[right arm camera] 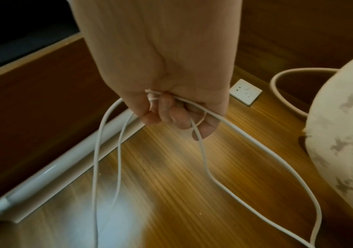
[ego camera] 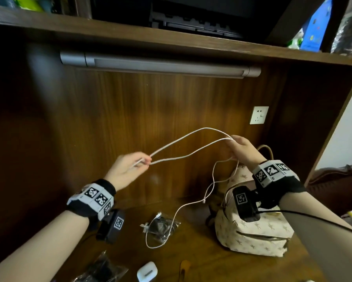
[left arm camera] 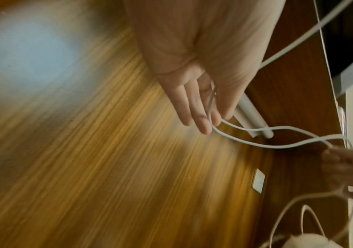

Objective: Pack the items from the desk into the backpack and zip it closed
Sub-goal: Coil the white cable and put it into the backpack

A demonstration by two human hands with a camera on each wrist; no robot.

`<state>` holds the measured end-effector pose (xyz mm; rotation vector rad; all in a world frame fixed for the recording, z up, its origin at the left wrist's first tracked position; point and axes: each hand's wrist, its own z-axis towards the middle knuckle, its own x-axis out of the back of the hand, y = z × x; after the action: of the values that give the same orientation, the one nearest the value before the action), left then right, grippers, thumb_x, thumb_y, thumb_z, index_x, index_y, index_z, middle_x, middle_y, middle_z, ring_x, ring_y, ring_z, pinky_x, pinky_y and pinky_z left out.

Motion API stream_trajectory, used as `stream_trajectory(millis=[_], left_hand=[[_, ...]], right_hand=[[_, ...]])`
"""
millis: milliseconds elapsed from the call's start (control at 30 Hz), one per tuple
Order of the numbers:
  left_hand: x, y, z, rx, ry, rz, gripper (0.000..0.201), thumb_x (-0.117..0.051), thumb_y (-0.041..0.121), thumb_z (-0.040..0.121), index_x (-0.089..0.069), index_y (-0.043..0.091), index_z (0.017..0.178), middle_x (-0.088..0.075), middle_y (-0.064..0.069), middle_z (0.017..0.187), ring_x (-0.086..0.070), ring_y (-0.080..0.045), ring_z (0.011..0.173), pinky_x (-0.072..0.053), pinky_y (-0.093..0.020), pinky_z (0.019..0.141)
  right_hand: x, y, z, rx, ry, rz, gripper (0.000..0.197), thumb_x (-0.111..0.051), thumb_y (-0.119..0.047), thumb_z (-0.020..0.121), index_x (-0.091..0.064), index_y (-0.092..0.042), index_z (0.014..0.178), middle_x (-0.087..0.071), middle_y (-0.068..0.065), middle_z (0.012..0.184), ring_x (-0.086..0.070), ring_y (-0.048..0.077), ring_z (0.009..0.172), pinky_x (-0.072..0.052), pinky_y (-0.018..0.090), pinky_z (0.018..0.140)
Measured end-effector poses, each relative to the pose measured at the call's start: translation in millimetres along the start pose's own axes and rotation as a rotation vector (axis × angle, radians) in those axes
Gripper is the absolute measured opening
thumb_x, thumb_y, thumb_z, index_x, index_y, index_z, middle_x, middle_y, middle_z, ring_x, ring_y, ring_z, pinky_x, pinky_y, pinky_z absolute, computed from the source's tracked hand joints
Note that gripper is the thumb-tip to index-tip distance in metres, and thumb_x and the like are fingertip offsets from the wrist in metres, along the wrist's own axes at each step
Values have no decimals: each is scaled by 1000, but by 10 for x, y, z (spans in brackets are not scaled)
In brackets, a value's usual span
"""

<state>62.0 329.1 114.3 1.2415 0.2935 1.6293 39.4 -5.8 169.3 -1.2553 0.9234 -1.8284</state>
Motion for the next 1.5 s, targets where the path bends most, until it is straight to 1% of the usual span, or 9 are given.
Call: stream_trajectory(millis=[167, 333, 400, 567, 700, 967, 1167, 1333, 1500], left_hand=[[-110, -21, -67, 110, -325, 161, 45, -70, -2, 73, -61, 28, 106, -62, 11, 110, -56, -2, 108, -48, -31, 95], [-135, -5, -42, 262, -601, 342, 95, -60, -17, 72, -22, 27, 148, -34, 8, 144, -35, -13, 133, -50, -12, 71], [-120, 9, -38, 293, -542, 314, 96, -55, -18, 76, -15, 31, 149, -29, 9, 146, -34, -13, 132, -48, -11, 62], [-198, 200, 116, 101, -144, 216, 50, -48, 25, 96, -32, 25, 143, -38, 4, 145, -39, -8, 128, -35, -27, 104], [-421, 536, 334, 46, -123, 24, 49, -44, 30, 98, -31, 24, 144, -37, 8, 145, -36, -7, 130, -32, -33, 110], [-474, 398, 485, 93, -271, 48, 22, -40, 21, 100, -60, 22, 93, -62, 1, 93, -59, -15, 95, -43, -24, 83], [-90, 380, 535, 74, 219, 18, 22, -41, 25, 98, -59, 20, 88, -54, 6, 72, -49, -11, 63, -43, -31, 63], [277, 775, 603, -92, 292, -1, 20, -41, 23, 98, -60, 22, 93, -60, 9, 90, -55, -3, 82, -40, -19, 71], [265, 1209, 580, -203, 173, 36, 19, -44, 26, 97, -63, 29, 93, -65, -7, 97, -59, -21, 93, -47, -35, 83]], right_hand=[[-123, -149, -33, 69, -50, -156, 20, -44, -28, 98, -57, -13, 101, -54, -10, 79, -51, 11, 79, -43, 22, 70], [-208, -283, -112, 39, -79, -263, 46, -42, -32, 99, -39, -5, 136, -52, 9, 129, -51, 23, 116, -42, 34, 97], [-208, -324, -140, 61, -78, -294, 40, -41, -30, 99, -43, -5, 130, -55, 14, 122, -54, 27, 109, -44, 36, 92], [-299, -349, -180, 128, -199, -342, 14, -41, -26, 100, -48, -16, 104, -51, -3, 81, -50, 16, 79, -41, 19, 62], [-420, -369, -181, 180, -263, -347, 17, -41, -27, 99, -54, -16, 100, -55, 4, 86, -51, 16, 78, -42, 27, 70], [-255, -408, -185, 188, -162, -299, 24, -35, -18, 100, -58, -15, 104, -54, -12, 85, -49, 2, 76, -37, 15, 65], [-86, -91, -234, -174, -278, -429, 29, -39, -6, 96, -58, -8, 118, -61, 13, 118, -60, 30, 107, -46, 22, 64], [-118, 75, -361, -418, -787, -737, 68, -58, 2, 85, -30, -17, 143, -39, 5, 147, -39, 23, 133, -41, 31, 104], [-253, -139, -317, -219, -609, -257, 91, -73, -19, 79, -15, -27, 149, -19, -3, 155, -17, 17, 143, -22, 35, 113]])
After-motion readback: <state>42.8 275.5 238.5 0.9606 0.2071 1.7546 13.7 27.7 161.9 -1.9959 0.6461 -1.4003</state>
